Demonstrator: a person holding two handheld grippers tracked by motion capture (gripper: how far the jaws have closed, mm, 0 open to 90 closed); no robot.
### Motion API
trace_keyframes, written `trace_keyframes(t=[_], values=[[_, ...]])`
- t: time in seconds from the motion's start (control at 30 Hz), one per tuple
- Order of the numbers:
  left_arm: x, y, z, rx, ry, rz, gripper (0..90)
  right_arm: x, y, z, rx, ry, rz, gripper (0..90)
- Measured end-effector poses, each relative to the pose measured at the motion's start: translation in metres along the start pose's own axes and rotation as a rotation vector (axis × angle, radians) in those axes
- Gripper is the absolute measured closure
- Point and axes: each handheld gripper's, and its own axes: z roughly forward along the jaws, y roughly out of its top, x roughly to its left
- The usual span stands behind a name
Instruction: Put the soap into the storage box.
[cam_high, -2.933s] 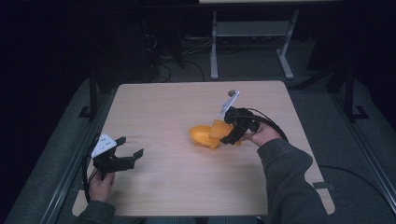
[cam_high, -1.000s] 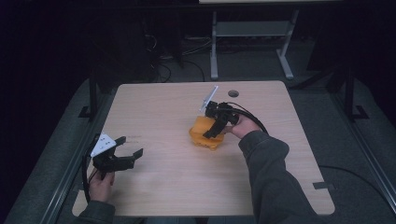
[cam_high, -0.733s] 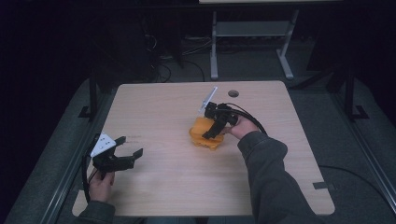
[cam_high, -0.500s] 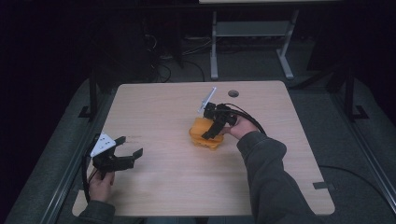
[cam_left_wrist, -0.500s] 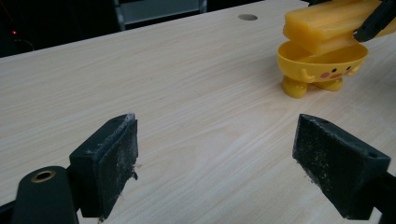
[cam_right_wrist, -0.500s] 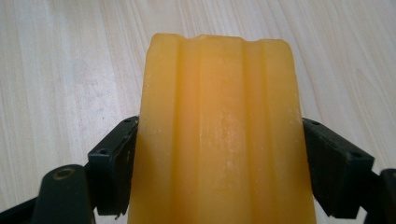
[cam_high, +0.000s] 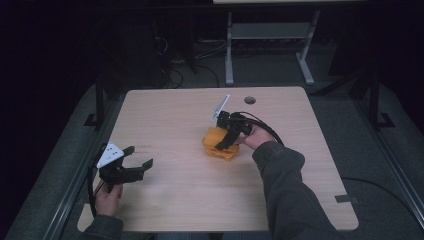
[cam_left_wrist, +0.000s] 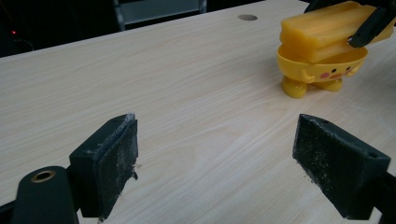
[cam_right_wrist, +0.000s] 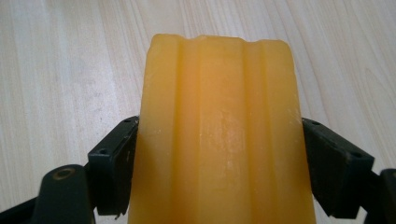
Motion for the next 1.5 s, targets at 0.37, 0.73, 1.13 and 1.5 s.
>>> trace_keyframes(t=[0.37,0.73,1.13,1.5], values=[[0.0003,-0.0001,-0.0001,-0.003,-0.001,-0.003,13.4,0.0005,-0.0002,0.0026,0.01,0.004,0.004,20.5],[0.0003,-0.0001,-0.0001,-0.004,-0.001,-0.003,13.4,0.0006,-0.0036,0.007,0.022,0.008,0.009,20.5],[-0.0001,0.0001,0.0,-0.001,-0.001,-0.002,13.4,0.0011,-0.0043,0.0068,0.023,0.008,-0.01,20.3],[-0.0001,0.0,0.0002,0.0,-0.002,-0.005,13.4,0.0004,-0.0046,0.0077,0.034,0.018,0.013,19.1]])
